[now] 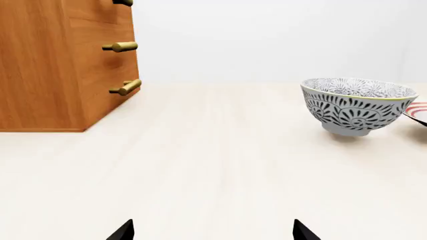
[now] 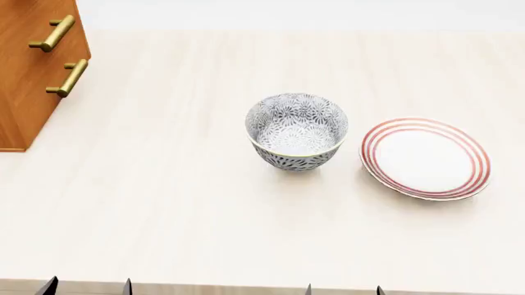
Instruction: Put the bowl on top of the cabinet.
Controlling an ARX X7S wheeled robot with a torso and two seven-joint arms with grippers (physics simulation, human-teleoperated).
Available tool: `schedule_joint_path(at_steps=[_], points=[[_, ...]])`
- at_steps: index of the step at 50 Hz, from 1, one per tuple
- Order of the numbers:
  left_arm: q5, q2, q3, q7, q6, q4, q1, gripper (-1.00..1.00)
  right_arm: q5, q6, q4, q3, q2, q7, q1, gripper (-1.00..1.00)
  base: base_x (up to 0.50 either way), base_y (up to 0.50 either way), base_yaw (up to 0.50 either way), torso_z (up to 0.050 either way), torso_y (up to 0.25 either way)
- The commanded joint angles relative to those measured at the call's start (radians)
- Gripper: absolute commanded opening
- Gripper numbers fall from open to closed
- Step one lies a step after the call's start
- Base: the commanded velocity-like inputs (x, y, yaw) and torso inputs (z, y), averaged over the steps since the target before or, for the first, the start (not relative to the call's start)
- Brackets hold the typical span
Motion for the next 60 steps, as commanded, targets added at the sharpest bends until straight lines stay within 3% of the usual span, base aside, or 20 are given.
schedule_joint_path(at_steps=[1, 35, 60], points=[[-0.016, -0.016, 0.018, -0.018, -0.001, -0.001, -0.001, 1.0, 0.017, 0.003, -0.002, -0.019, 0.016, 0.02, 0.0, 1.0, 0.0, 0.0, 0.0, 0.0, 0.0], [-0.081, -0.08, 0.091, -0.09, 0.004, -0.011, -0.01, 1.0, 0.09, -0.006, -0.015, -0.079, 0.073, 0.106, 0.0, 1.0, 0.0, 0.0, 0.0, 0.0, 0.0], [-0.109, -0.107, 0.123, -0.12, 0.009, -0.014, -0.013, 1.0, 0.114, -0.002, 0.0, -0.113, 0.098, 0.143, 0.015, 1.0, 0.0, 0.4, 0.0, 0.0, 0.0]])
